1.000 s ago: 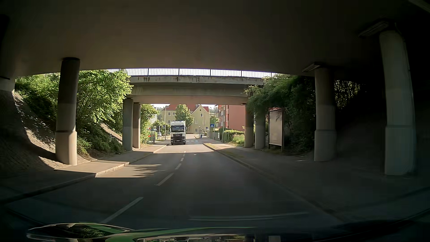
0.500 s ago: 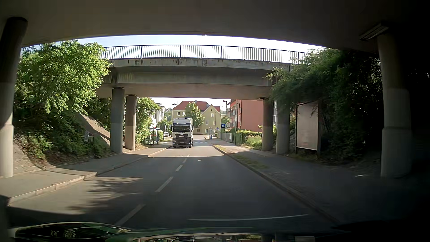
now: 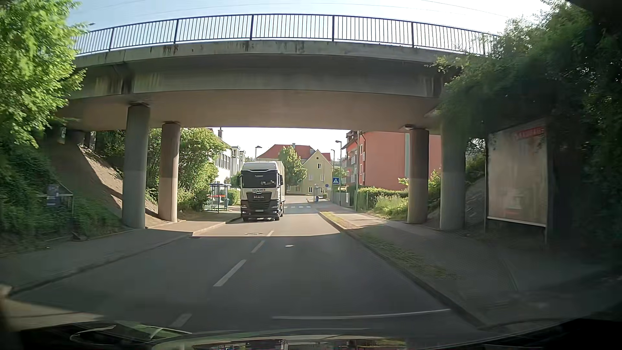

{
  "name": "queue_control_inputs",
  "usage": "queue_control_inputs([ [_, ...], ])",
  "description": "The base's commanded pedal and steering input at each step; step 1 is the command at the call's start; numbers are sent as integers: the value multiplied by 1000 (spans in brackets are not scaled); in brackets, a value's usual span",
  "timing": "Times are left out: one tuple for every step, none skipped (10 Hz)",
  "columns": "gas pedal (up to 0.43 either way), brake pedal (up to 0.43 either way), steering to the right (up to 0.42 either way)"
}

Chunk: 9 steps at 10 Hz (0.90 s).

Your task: Follow the waypoints while adhering to traffic rules and regulations

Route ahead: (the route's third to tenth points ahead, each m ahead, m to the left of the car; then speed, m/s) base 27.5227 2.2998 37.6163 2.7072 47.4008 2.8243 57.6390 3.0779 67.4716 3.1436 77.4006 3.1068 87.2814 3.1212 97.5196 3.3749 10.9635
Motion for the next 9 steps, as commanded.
queue_control_inputs([
  [79,0,-24],
  [79,0,-21],
  [79,0,-17],
  [79,0,-16],
  [79,0,-16],
  [79,0,-16],
  [79,0,-16],
  [79,0,-16],
  [79,0,-15],
])
